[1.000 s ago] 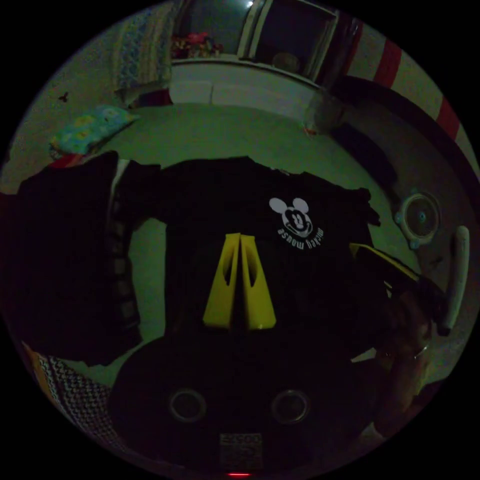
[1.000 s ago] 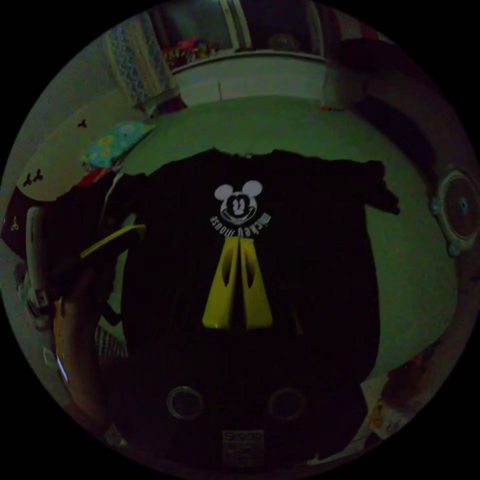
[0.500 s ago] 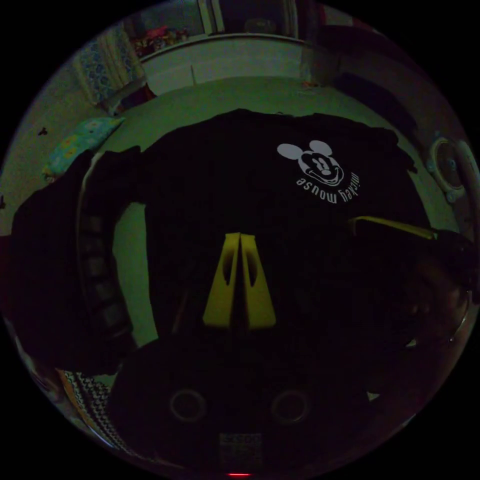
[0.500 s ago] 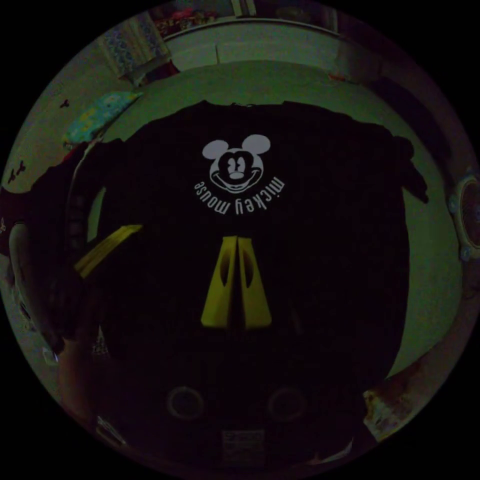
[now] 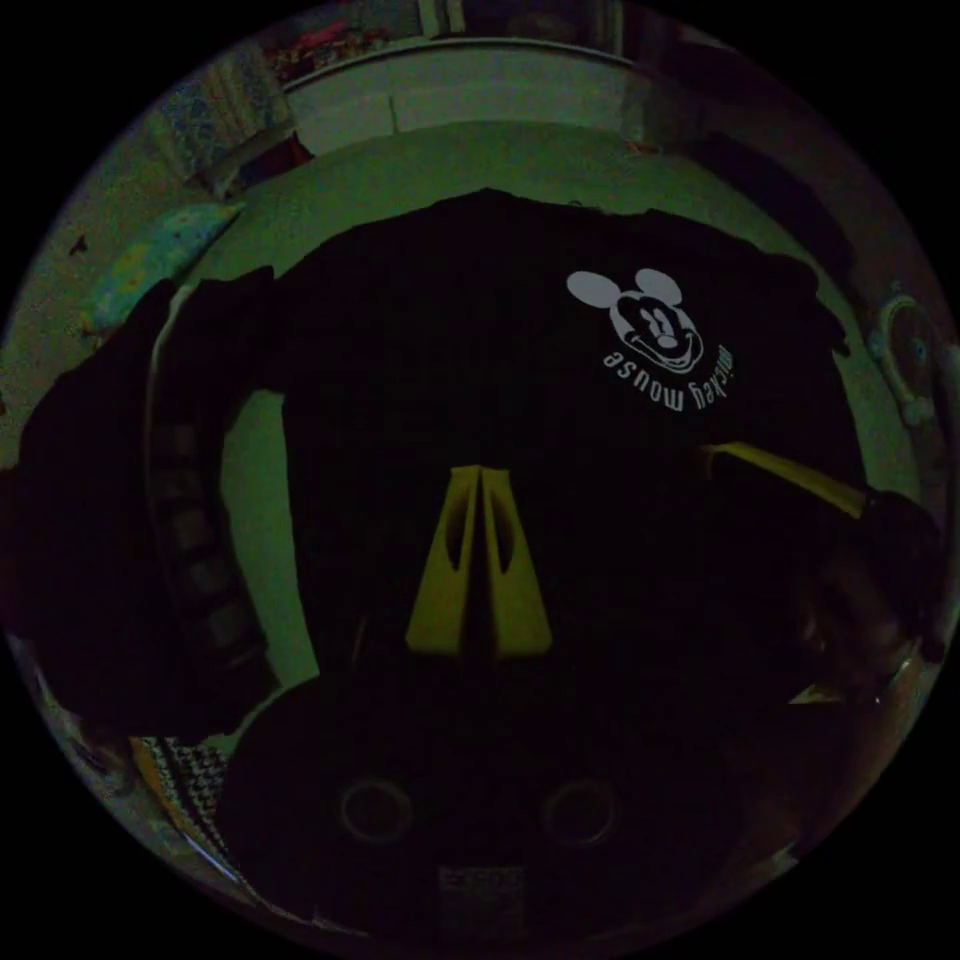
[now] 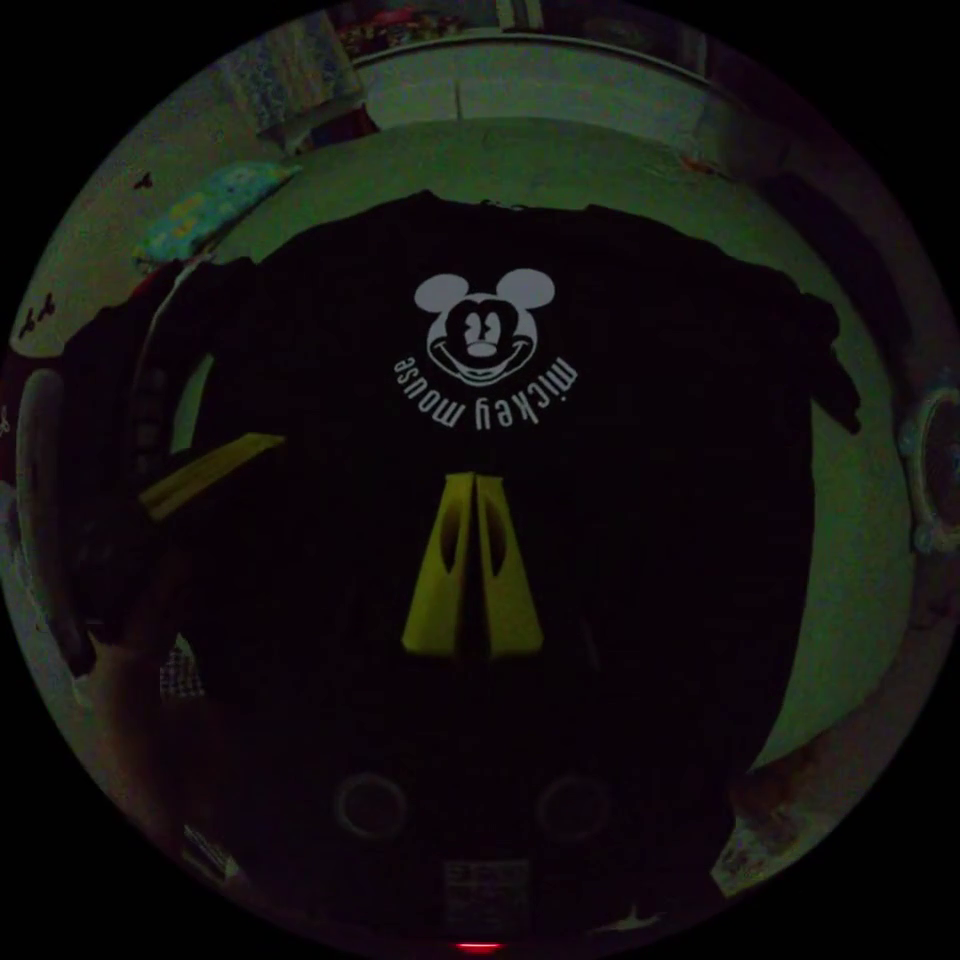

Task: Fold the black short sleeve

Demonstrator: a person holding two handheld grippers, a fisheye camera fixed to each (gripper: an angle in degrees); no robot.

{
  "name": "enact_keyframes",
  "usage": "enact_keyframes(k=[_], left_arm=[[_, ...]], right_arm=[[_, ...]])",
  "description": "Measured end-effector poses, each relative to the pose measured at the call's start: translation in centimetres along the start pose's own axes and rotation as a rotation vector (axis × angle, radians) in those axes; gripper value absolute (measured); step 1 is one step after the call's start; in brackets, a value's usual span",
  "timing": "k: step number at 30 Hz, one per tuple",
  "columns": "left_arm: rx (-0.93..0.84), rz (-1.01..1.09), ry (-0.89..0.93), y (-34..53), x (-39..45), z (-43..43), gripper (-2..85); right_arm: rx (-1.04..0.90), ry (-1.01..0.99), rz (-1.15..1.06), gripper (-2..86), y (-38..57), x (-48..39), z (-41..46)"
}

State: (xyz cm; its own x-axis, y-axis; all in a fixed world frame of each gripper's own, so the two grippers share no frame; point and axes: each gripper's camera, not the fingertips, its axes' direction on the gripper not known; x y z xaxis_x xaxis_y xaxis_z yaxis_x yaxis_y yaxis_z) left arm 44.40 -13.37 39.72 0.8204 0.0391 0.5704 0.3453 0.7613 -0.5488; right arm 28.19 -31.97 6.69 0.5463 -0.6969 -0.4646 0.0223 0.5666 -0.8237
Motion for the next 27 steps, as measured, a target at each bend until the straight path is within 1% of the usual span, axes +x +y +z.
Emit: enact_keyframes(k=[3,5,7,10,11,13,15,18,20,22,25,27], left_arm=[[-0.01,0.004,-0.039,-0.1,0.5,-0.6,-0.4],[0.008,-0.001,0.008,0.0,0.3,-1.8,-0.5],[0.08,-0.026,0.089,0.7,-0.3,-4.3,-0.6],[0.162,-0.058,0.091,1.7,-0.9,-6.4,-0.6],[0.156,-0.06,0.093,1.7,-0.9,-6.4,-0.6],[0.103,-0.09,0.16,1.8,-1.3,-5.8,-0.6],[0.091,-0.087,0.203,2.0,-1.3,-5.8,-0.6],[0.157,-0.066,0.104,2.9,-1.1,-7.2,-0.6],[0.168,-0.061,0.104,3.3,-1.6,-7.6,-0.6],[0.139,-0.088,0.122,3.7,-3.1,-7.0,-0.6],[0.134,-0.111,0.054,4.4,-4.6,-6.7,-0.6],[0.153,-0.114,0.084,4.9,-5.5,-7.1,-0.6]], right_arm=[[-0.025,0.023,0.024,-1.3,-0.2,-0.4,-0.7],[0.025,-0.062,0.062,-1.2,0.1,-0.2,-2.4],[0.082,-0.121,0.097,-1.1,0.6,-0.2,-4.1],[0.14,-0.116,0.083,-1.0,1.4,-1.5,-6.3],[0.134,-0.11,0.054,-1.0,1.6,-2.3,-6.6],[0.132,-0.099,0.019,-1.0,2.0,-3.3,-6.8],[0.146,-0.068,0.013,-1.0,2.4,-3.8,-7.1],[0.18,-0.096,0.053,-1.0,2.9,-3.3,-8.1],[0.197,-0.105,0.074,-1.0,3.2,-2.6,-8.8],[0.2,-0.081,0.08,-1.0,3.3,-2.3,-9.0],[0.203,-0.071,0.097,-1.0,3.5,-2.0,-9.3],[0.225,-0.071,0.106,-1.0,3.7,-1.9,-9.8]])
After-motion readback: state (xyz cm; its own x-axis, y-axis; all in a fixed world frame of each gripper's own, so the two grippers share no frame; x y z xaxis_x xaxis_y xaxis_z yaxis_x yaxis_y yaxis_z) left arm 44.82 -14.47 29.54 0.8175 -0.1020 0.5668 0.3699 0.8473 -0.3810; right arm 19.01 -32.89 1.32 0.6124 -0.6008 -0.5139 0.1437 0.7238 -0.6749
